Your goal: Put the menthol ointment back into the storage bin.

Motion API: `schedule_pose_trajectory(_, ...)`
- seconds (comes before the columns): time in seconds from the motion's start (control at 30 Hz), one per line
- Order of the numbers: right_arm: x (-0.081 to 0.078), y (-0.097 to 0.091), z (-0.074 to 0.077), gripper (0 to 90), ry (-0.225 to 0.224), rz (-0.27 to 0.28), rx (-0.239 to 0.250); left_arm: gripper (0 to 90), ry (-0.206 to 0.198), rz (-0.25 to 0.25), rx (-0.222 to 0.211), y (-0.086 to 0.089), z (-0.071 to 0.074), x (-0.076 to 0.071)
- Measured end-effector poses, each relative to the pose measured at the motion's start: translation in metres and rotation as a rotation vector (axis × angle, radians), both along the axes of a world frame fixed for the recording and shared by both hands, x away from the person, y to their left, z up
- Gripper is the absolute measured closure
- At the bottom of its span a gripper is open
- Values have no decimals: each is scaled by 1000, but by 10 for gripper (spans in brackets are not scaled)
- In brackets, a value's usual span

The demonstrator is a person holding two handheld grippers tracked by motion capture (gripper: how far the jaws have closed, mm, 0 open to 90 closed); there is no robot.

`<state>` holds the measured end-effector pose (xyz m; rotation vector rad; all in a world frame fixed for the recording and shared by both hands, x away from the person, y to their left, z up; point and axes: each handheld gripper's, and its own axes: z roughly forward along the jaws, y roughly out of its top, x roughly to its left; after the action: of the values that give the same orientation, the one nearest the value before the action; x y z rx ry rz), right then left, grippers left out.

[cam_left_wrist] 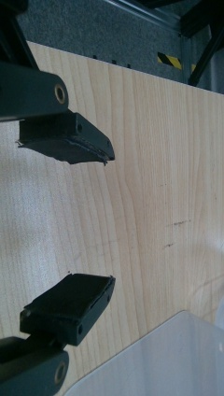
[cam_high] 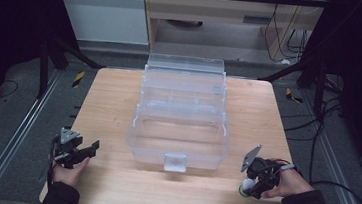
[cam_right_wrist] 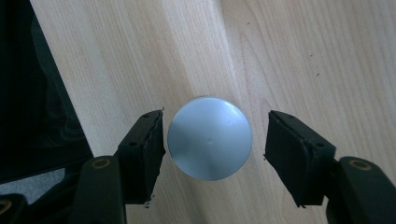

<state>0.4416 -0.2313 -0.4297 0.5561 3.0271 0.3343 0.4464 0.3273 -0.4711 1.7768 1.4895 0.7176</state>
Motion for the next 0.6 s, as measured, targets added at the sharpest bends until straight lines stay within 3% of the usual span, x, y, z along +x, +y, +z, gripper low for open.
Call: schedule_pose_trajectory(0.6,3,3,-6,493,47,0,-27,332,1,-1,1,0,0,0)
